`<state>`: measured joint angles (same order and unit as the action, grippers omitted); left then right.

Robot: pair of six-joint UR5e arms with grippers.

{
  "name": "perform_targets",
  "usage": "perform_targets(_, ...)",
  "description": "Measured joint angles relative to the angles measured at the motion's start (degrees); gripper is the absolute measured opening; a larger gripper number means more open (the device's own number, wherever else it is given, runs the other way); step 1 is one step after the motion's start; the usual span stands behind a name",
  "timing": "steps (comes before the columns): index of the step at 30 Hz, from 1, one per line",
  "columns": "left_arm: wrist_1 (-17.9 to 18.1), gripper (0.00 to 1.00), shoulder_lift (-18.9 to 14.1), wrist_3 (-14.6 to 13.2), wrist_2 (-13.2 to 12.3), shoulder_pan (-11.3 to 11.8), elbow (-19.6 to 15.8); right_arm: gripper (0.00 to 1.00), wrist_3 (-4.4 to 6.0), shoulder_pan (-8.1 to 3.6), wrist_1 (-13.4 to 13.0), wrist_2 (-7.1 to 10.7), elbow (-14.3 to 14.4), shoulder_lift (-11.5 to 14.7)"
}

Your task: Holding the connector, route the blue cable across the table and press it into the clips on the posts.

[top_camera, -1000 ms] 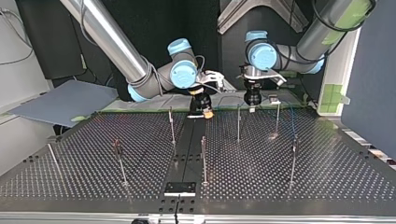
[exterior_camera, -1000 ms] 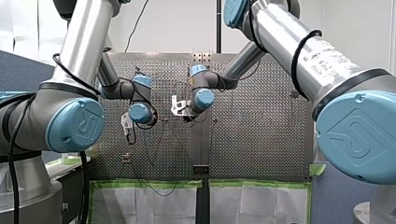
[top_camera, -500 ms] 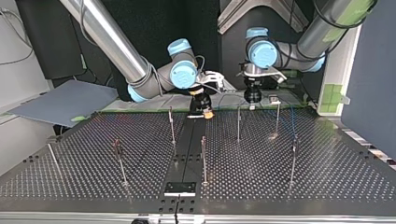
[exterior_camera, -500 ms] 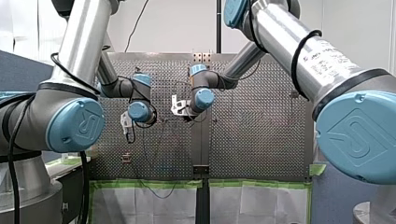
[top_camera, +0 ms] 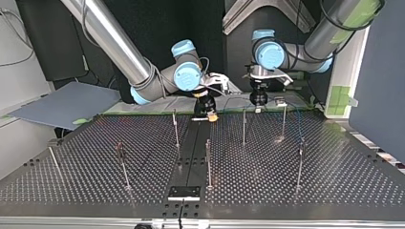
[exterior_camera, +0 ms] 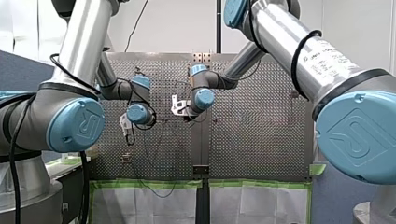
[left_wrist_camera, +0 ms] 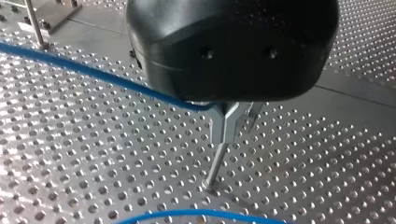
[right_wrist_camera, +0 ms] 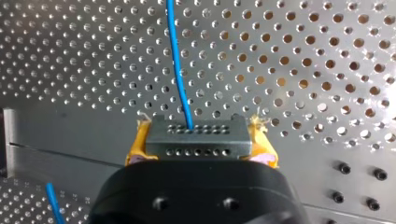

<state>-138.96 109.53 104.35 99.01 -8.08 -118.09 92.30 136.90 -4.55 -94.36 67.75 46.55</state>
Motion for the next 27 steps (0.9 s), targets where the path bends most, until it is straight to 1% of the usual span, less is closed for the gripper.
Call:
perform_targets(4,0.4,0.00,1.8,-0.1,-0.1,0.2,0.9,0.00,0.06,-0.10,0.0,0.01,0.0,0.0)
perform_targets(8,1.6,0.00,3.6,0.2,-0.2,0.5,1.9,0.00,0.09,-0.36,0.0,0.01,0.0,0.0)
perform_targets(12,1.7,0.00,5.3,0.3,-0.4,1.1,3.6,0.00,0.17,-0.66,-0.4,-0.03,0.0,0.0)
perform_targets(20,0.0,0.00,6.4,0.4,-1.7,2.6,7.5,0.00,0.37,-1.63,-2.0,0.19,-0.3,0.0)
perform_targets(27,-2.2,0.00,8.1,0.1,-2.4,3.3,10.9,0.00,0.59,-2.42,-2.2,0.54,-1.1,0.0)
